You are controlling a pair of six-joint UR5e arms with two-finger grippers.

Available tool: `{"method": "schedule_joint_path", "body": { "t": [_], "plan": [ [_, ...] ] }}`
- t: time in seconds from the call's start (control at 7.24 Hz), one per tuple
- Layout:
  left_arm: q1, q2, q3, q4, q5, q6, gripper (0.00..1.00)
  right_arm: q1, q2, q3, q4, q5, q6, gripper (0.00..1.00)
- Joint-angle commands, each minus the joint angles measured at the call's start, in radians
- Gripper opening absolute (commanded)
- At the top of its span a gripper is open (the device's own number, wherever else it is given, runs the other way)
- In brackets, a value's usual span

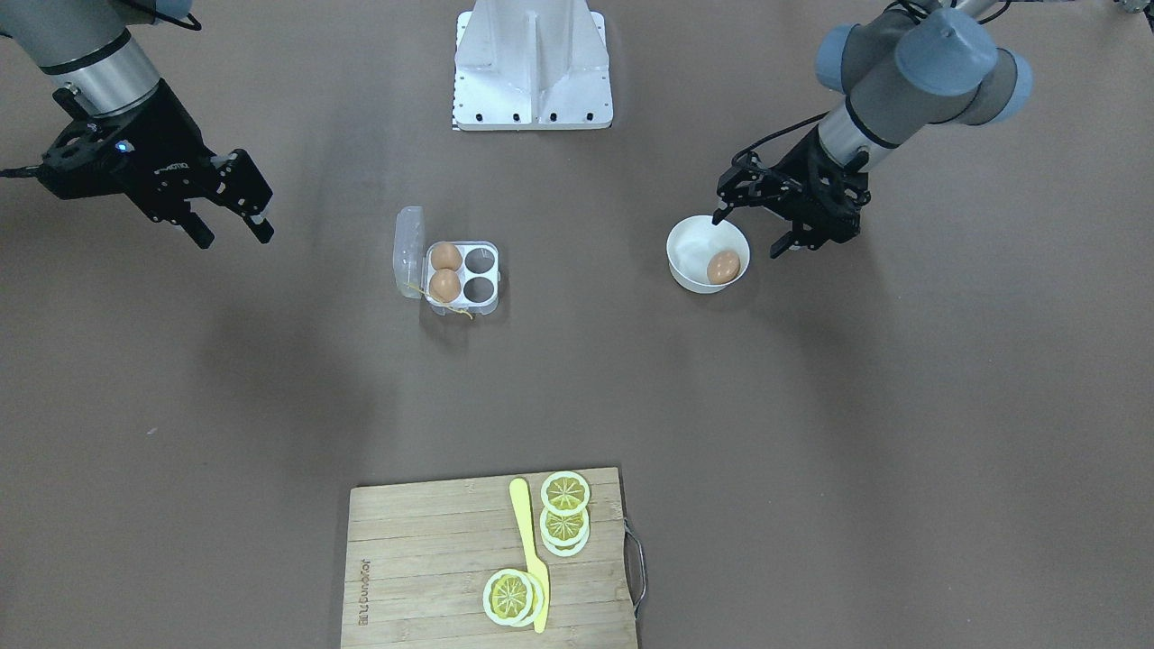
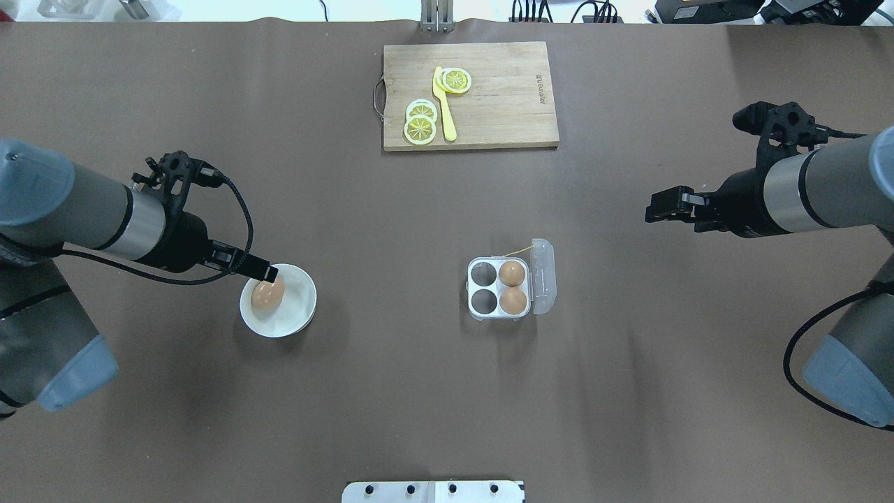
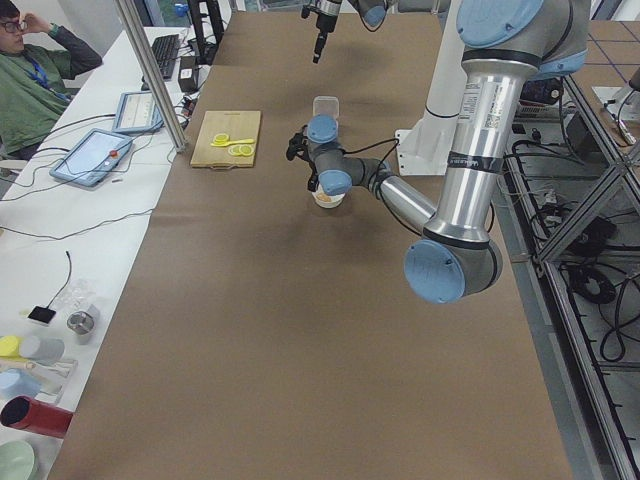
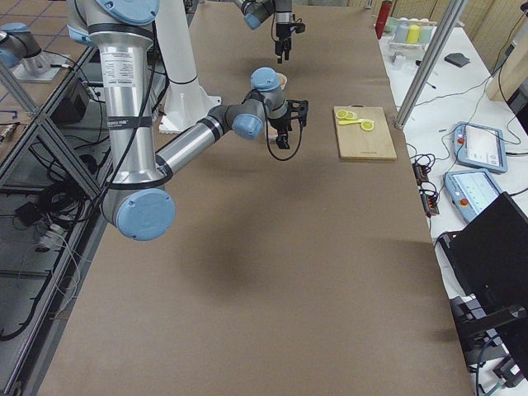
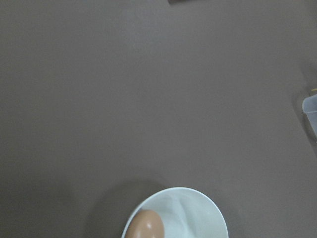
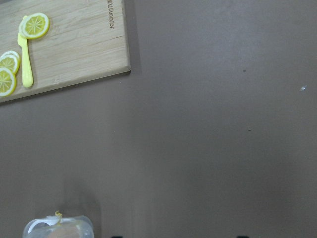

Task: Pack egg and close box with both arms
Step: 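Lower the left gripper to the bowl egg while the right arm approaches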

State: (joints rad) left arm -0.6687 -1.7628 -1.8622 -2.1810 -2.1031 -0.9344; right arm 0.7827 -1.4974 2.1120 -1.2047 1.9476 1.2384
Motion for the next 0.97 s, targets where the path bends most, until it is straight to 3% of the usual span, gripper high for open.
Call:
{"method": "schedule_joint_path", "body": {
  "t": [0.0,0.55,0.83],
  "plan": [
    [0.133,-0.003,0.023,-0.037,0.184,-0.069,0.96,-0.008,0.005,0.002,0.004,-0.004,0.004,0.84],
    [0.132,0.005,0.043,-0.085,0.169,-0.075,0.84,-0.008,0.019,0.003,0.004,-0.004,0.003,0.85],
    [0.088,0.005,0.040,-0.083,0.111,-0.025,0.84,-0.008,0.019,0.003,0.004,-0.006,0.003,0.85]
  ]
}}
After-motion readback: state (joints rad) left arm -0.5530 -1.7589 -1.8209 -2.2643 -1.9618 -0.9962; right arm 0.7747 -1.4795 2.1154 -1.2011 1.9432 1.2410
